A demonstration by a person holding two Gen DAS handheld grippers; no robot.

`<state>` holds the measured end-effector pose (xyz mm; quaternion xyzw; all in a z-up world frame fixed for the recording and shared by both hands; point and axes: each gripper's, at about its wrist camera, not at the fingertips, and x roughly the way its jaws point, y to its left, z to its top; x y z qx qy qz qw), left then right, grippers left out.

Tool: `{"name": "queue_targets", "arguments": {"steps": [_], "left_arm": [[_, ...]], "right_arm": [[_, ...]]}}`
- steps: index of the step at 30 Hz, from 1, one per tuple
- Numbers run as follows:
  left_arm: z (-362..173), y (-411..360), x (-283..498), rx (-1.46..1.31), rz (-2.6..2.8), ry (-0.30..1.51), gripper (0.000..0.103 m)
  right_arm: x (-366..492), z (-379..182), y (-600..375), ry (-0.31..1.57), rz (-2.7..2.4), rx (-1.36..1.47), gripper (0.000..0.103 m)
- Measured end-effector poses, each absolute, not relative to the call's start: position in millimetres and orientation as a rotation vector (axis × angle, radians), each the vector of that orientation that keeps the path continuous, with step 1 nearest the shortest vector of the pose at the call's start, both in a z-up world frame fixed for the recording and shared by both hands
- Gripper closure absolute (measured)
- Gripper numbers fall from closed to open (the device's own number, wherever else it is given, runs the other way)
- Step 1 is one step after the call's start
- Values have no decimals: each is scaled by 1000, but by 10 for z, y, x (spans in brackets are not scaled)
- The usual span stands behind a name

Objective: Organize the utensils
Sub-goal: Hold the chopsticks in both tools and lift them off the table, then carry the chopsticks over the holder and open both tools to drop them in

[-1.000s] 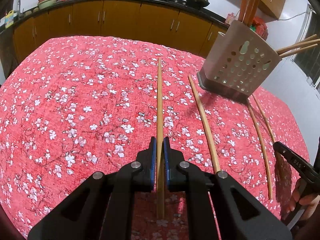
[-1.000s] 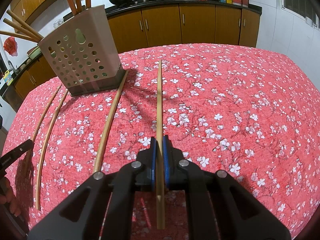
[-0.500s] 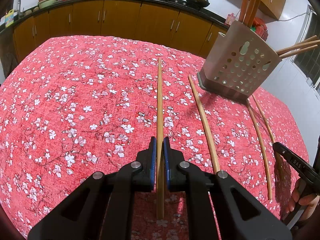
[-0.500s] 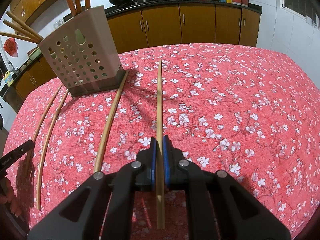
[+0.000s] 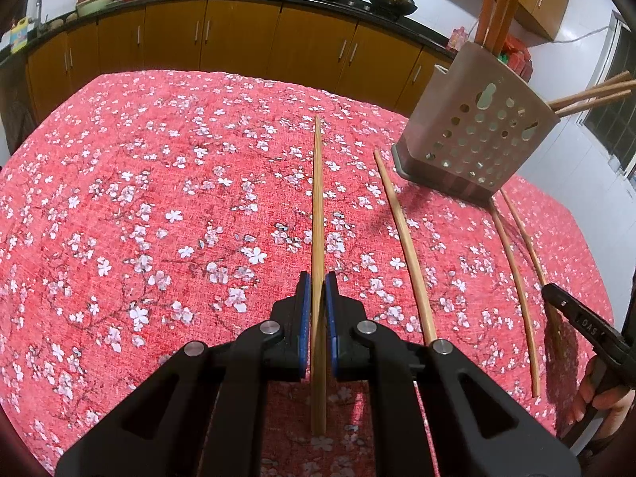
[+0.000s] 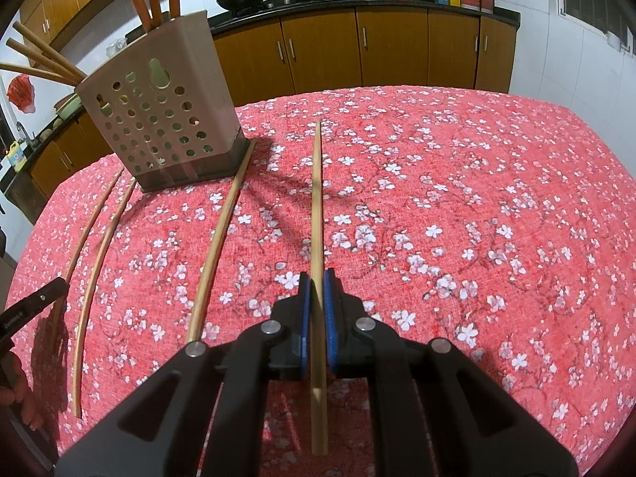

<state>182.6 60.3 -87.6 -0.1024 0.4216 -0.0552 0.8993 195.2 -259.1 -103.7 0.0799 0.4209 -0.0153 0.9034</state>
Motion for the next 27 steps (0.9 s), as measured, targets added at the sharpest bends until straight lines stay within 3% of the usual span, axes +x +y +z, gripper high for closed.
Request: {"name": "queue_targets", "arguments": {"steps": [14,27], "left_arm": [[-833,516,1784,-143,-103,870,96],[-109,604,1638,-176,-129,679,96]], "right_arm": [[1842,-882,-2605,820,-21,157,95],[1675,-107,-2690,604,-17,178,95]]}}
